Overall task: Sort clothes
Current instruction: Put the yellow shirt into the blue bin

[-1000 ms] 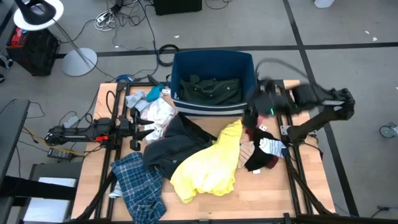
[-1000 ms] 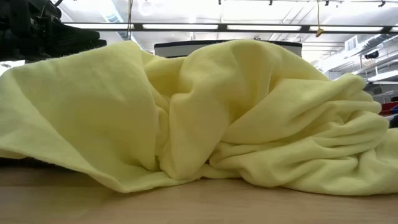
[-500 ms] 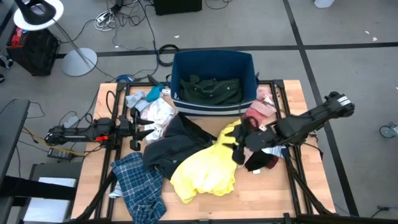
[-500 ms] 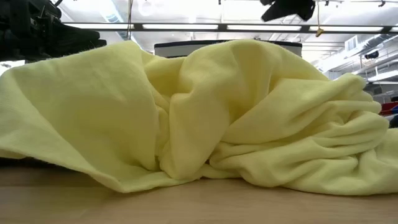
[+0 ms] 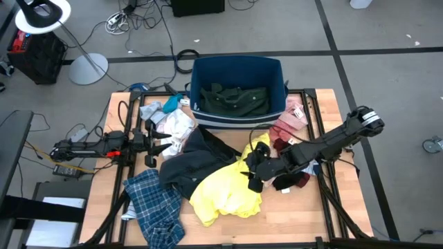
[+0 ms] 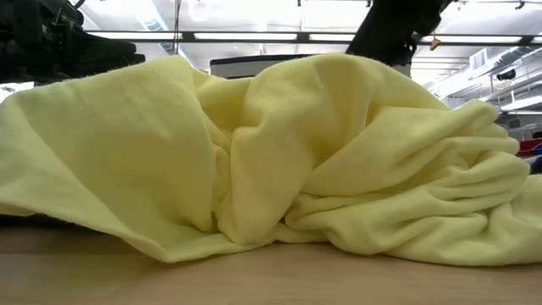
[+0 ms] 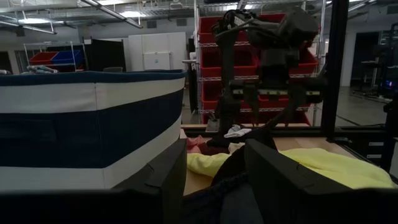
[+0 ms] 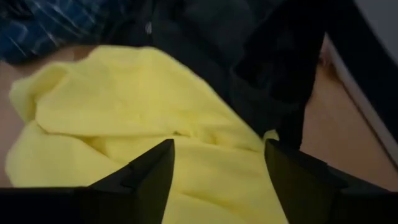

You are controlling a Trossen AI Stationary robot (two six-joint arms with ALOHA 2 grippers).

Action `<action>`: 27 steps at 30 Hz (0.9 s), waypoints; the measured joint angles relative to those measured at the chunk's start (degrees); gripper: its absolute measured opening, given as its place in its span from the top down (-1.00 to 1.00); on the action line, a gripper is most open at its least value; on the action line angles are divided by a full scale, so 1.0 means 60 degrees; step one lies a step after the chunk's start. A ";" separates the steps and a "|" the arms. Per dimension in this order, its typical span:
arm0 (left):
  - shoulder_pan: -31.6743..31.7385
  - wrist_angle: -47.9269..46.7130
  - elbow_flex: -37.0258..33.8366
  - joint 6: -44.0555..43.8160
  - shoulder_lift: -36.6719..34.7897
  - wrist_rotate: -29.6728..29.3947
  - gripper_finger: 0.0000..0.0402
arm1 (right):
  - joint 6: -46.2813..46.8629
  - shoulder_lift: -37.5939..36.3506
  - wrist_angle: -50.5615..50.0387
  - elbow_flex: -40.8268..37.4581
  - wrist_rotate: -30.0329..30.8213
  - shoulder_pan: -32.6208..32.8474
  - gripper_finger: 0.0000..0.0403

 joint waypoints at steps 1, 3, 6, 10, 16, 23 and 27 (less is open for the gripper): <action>0.0002 -0.0002 0.0000 0.0000 0.0000 0.0000 0.16 | 0.0010 0.0114 -0.0008 0.0000 -0.0056 -0.0002 -0.30; 0.0000 0.0002 0.0000 0.0000 0.0000 0.0000 0.16 | 0.0062 0.0370 -0.0012 0.0000 -0.0343 -0.0005 -0.40; 0.0003 0.0002 0.0000 0.0000 0.0000 0.0004 0.17 | -0.0007 0.0786 -0.0028 0.0000 -0.0576 -0.0013 -0.52; 0.0004 0.0002 0.0000 0.0000 0.0000 0.0007 0.16 | -0.0193 0.1476 -0.0060 0.0000 -0.0536 -0.0102 -0.60; 0.0003 -0.0002 0.0000 0.0000 0.0000 0.0015 0.17 | -0.0259 0.2645 0.0027 0.0000 -0.0630 -0.0396 -0.50; 0.0004 -0.0002 0.0000 -0.0002 0.0000 0.0061 0.17 | -0.0517 0.2836 0.0114 0.0000 -0.1347 -0.0485 0.40; 0.0003 -0.0002 0.0000 -0.0002 0.0000 0.0066 0.16 | -0.0608 0.2012 -0.0506 0.0149 -0.1430 -0.0475 0.87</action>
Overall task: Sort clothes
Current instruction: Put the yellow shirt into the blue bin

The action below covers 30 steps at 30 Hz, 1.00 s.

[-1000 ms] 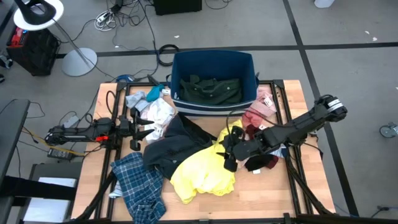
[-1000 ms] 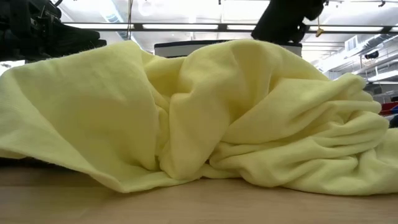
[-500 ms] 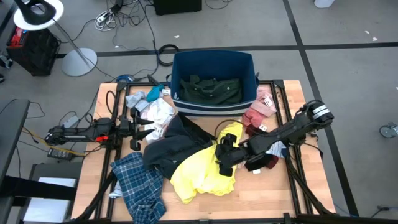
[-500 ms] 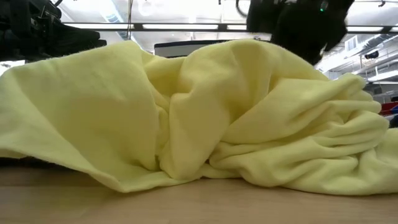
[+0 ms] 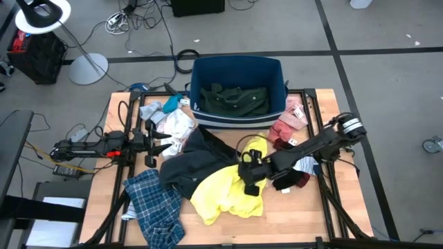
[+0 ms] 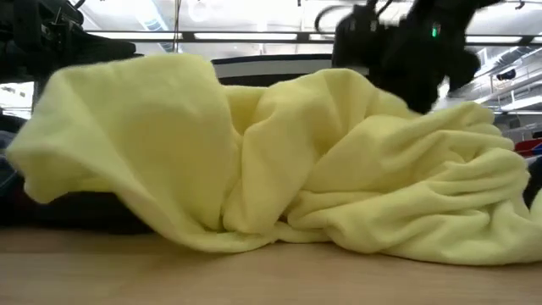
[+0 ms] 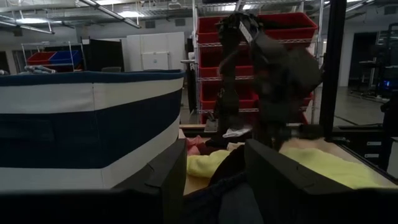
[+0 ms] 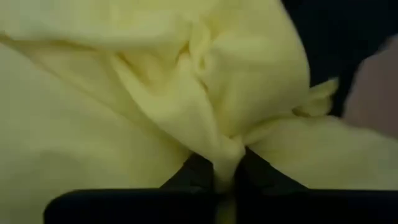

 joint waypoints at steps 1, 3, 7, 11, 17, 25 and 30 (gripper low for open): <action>0.0000 0.0000 0.0000 0.0002 0.0000 0.0000 0.16 | 0.0100 -0.0236 -0.0236 0.0126 0.0084 0.0000 0.86; -0.0003 0.0000 0.0000 0.0000 0.0000 0.0000 0.16 | 0.0148 -0.0754 -0.0815 0.0486 0.0300 0.0000 0.82; -0.0002 0.0001 0.0000 -0.0001 0.0000 -0.0004 0.16 | -0.0229 -0.1745 -0.1785 0.1392 0.1122 0.0000 0.89; 0.0001 0.0001 0.0000 0.0001 0.0000 -0.0007 0.17 | -0.1154 -0.2562 -0.1957 0.2328 0.1954 -0.0089 0.89; 0.0001 0.0000 0.0000 0.0002 0.0000 -0.0011 0.16 | -0.3088 -0.3120 -0.1826 0.4036 0.2915 -0.0483 0.89; -0.0002 0.0000 0.0000 0.0002 0.0000 -0.0018 0.17 | -0.6853 -0.3080 0.0782 0.6326 0.2933 -0.1415 0.89; -0.0001 0.0000 0.0000 -0.0001 0.0000 -0.0022 0.16 | -0.8550 -0.3069 0.3135 0.7233 0.2335 -0.2366 0.89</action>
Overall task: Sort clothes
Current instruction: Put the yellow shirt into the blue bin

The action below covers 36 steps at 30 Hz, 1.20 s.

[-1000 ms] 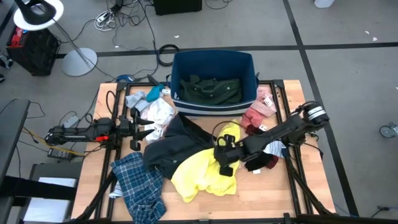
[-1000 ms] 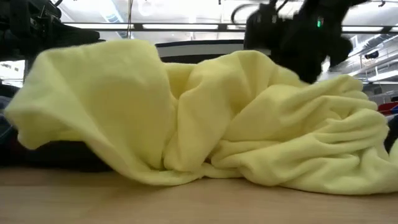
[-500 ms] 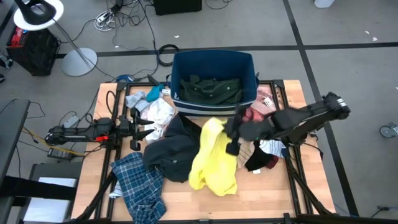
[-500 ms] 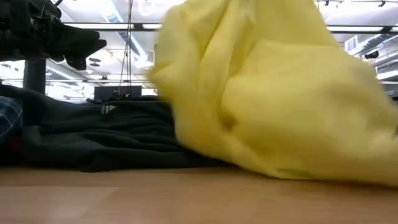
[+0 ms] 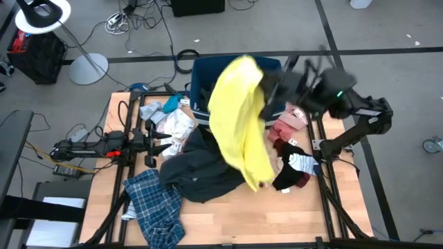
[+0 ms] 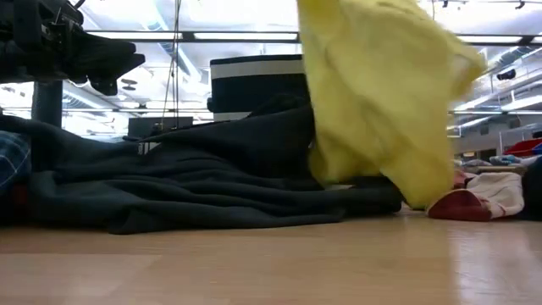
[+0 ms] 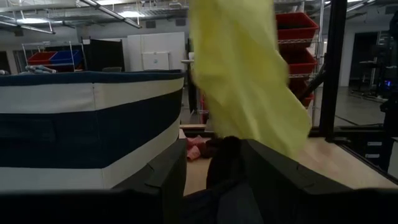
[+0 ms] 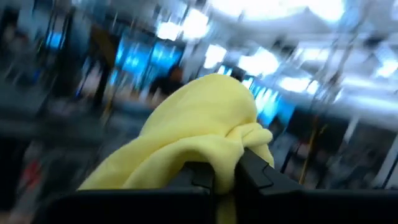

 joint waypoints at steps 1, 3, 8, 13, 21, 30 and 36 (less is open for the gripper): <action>0.0002 0.0000 0.0000 0.0000 0.0000 0.0000 0.16 | -0.0147 -0.0005 0.0466 0.0138 -0.0277 -0.0243 0.89; 0.0002 0.0000 0.0000 0.0000 0.0000 0.0000 0.16 | -0.0182 -0.0015 0.1315 0.0350 -0.0834 -0.0771 0.89; 0.0002 0.0000 0.0000 0.0001 0.0000 -0.0004 0.17 | -0.0189 -0.0007 0.2789 0.0613 -0.1229 -0.2068 0.89; 0.0000 -0.0003 0.0000 0.0001 0.0000 -0.0006 0.16 | 0.0020 -0.0011 0.3293 0.0625 -0.1365 -0.3319 0.89; 0.0002 -0.0004 0.0000 0.0003 0.0000 -0.0043 0.17 | 0.1704 0.0401 -0.0291 0.0619 -0.1485 -0.4632 0.89; -0.0001 -0.0004 0.0000 0.0000 0.0000 -0.0036 0.16 | 0.3112 0.1969 -0.3907 0.0614 -0.2176 -0.5243 0.89; 0.0001 -0.0004 0.0000 0.0002 0.0000 -0.0029 0.16 | 0.3805 0.3194 -0.7126 0.0610 -0.2758 -0.5254 0.88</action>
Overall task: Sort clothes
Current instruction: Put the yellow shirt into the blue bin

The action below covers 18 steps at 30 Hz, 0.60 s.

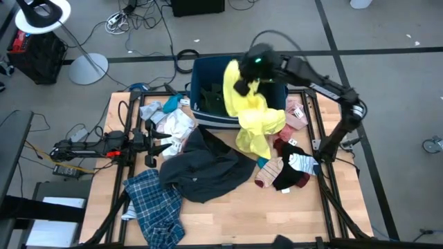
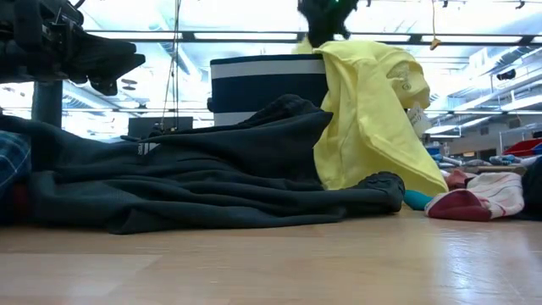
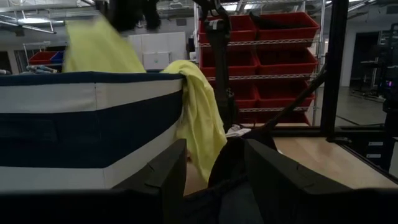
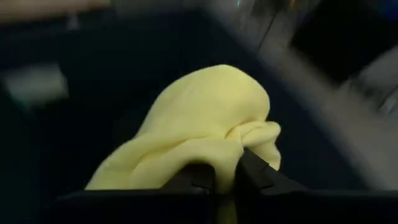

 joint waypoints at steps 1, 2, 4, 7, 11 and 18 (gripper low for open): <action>-0.0002 0.0000 0.0000 0.0002 0.0000 0.0004 0.17 | 0.0154 0.0220 -0.0541 0.0000 -0.0075 0.0000 0.86; 0.0001 0.0000 0.0000 0.0002 0.0000 0.0004 0.16 | 0.0245 0.0447 -0.1022 0.0000 -0.0161 0.0000 0.83; 0.0001 0.0000 0.0000 -0.0002 0.0000 0.0004 0.16 | 0.0267 0.0903 -0.1887 0.0000 -0.0610 0.0000 0.77; -0.0002 0.0000 0.0000 -0.0002 0.0000 0.0043 0.16 | 0.0317 0.1544 -0.2487 0.0000 -0.1217 0.0001 0.67; -0.0002 0.0000 0.0000 0.0001 0.0000 0.0046 0.17 | 0.0585 0.2188 -0.2616 0.0000 -0.1252 0.0004 0.56; -0.0002 0.0000 0.0000 -0.0002 0.0000 0.0040 0.16 | 0.0579 0.1975 -0.2572 0.0000 -0.1159 0.0004 0.35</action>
